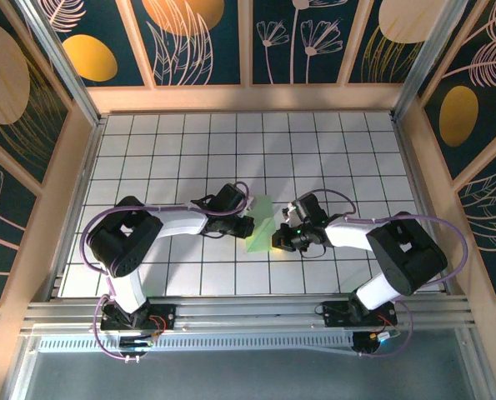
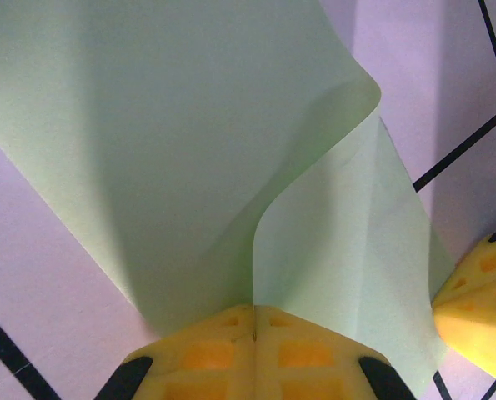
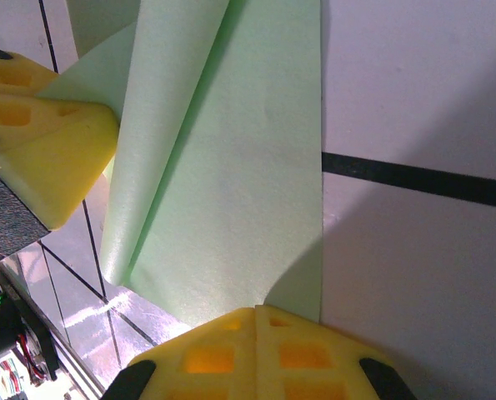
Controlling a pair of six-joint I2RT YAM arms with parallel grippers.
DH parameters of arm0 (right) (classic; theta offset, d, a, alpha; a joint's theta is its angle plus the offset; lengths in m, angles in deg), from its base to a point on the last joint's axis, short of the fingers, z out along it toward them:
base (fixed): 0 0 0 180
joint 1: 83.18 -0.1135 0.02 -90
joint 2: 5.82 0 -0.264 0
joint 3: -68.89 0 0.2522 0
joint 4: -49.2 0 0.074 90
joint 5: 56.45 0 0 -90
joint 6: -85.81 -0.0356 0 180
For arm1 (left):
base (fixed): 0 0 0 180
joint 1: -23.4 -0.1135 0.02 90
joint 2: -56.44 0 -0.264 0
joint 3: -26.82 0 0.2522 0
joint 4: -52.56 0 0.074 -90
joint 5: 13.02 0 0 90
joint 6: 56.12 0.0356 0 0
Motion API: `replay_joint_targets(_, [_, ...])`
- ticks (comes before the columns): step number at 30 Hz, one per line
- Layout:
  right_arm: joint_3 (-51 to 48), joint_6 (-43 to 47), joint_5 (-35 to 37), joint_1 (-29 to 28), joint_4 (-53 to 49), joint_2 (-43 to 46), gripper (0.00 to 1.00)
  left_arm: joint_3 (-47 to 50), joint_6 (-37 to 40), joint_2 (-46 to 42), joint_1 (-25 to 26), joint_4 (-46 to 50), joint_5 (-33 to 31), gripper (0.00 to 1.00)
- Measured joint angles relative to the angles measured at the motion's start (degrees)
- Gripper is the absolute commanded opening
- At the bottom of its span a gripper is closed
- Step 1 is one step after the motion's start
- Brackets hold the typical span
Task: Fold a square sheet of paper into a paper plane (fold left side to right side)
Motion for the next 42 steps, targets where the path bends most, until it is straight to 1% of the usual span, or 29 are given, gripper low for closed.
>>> replay_joint_targets(4, [0.02,-0.48,-0.42,0.02,-0.28,0.61,0.00,0.00,0.22,0.13,0.00,-0.31,0.20,0.00])
replay_joint_targets(9, [1.42,-1.07,-1.49,0.02,-0.92,3.91,0.00,0.00,0.52,0.24,-0.02,-0.39,0.42,0.00])
replay_joint_targets(13, [3.52,-2.27,-1.44,0.02,2.03,4.55,0.00,-0.22,0.85,0.52,-0.02,-0.48,0.87,0.00])
replay_joint_targets(22, [6.14,-5.35,-1.44,-0.48,9.66,-3.21,0.00,-0.22,1.22,0.68,-0.02,-0.87,1.05,0.00])
replay_joint_targets(34, [7.54,-5.55,-1.42,-0.48,10.88,-7.89,0.00,-0.22,1.27,0.83,-0.02,-1.25,1.07,0.00])
replay_joint_targets(42, [7.54,-5.53,-0.96,-0.48,10.56,-8.55,0.00,-0.33,1.27,0.94,-0.02,-1.25,1.07,0.00])
